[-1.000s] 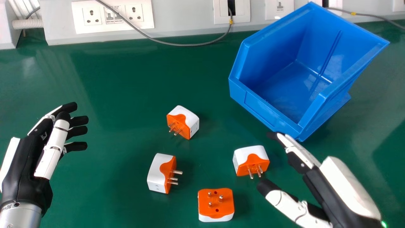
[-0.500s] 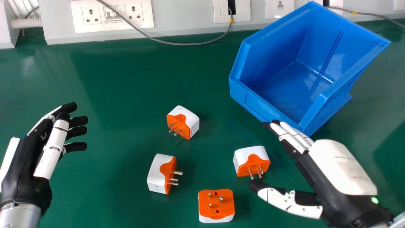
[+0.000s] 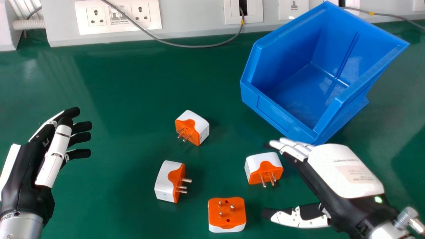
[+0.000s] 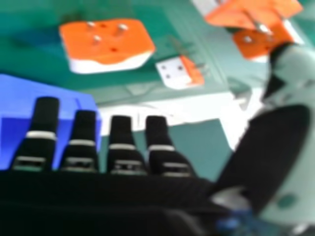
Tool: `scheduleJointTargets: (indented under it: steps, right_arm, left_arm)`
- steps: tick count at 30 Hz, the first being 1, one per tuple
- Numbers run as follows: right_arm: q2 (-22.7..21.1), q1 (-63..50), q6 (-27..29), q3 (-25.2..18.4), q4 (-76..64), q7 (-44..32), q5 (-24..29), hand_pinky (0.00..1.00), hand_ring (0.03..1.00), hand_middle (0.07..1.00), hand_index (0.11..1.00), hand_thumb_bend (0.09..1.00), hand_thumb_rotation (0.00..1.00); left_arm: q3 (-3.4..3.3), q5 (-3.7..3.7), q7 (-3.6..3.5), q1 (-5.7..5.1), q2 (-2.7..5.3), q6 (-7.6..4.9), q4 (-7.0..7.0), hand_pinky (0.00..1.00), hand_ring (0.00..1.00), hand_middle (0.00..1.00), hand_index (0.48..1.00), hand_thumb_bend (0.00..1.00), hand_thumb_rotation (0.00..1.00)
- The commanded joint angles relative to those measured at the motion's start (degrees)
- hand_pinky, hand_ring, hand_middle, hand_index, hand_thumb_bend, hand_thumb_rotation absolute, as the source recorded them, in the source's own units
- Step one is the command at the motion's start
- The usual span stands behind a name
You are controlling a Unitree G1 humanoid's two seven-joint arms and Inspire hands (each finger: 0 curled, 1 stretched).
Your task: Pick all objects and put in blue box
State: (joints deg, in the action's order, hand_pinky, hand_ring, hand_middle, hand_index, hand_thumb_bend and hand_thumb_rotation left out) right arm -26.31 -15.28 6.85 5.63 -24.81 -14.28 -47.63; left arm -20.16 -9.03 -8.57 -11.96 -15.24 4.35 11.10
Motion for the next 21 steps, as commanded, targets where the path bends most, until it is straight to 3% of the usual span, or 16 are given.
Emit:
scheduleJointTargets:
  steps: [1, 7, 16, 21]
  right_arm:
    - [-1.43, 2.23, 0.40, 0.27, -0.12, -0.63, -0.37, 0.73, 0.856, 0.875, 0.844, 0.467, 0.18]
    - [-4.95, 6.21, 1.64, 1.07, 1.90, -2.16, -0.82, 0.72, 0.841, 0.857, 0.825, 0.501, 0.05]
    - [-9.39, 12.75, 5.17, 2.25, 6.68, -2.88, -0.21, 0.70, 0.815, 0.837, 0.801, 0.466, 0.01]
    - [-9.31, 14.26, 4.38, 2.38, 7.02, -4.79, 1.26, 0.69, 0.806, 0.828, 0.790, 0.457, 0.00]
  left_arm:
    - [-0.60, -0.01, 0.15, 0.41, -0.78, -0.19, 1.70, 0.65, 0.75, 0.75, 0.816, 0.32, 0.80]
    - [-0.73, -0.22, 0.01, 0.56, -0.79, -0.10, 1.44, 0.65, 0.75, 0.75, 0.816, 0.32, 0.80]
    - [-0.77, -0.36, -0.02, 0.41, -0.57, 0.36, 2.03, 0.65, 0.75, 0.75, 0.814, 0.32, 0.80]
    - [-0.75, -0.34, -0.02, 0.41, -0.47, 0.61, 2.19, 0.65, 0.75, 0.75, 0.813, 0.33, 0.80]
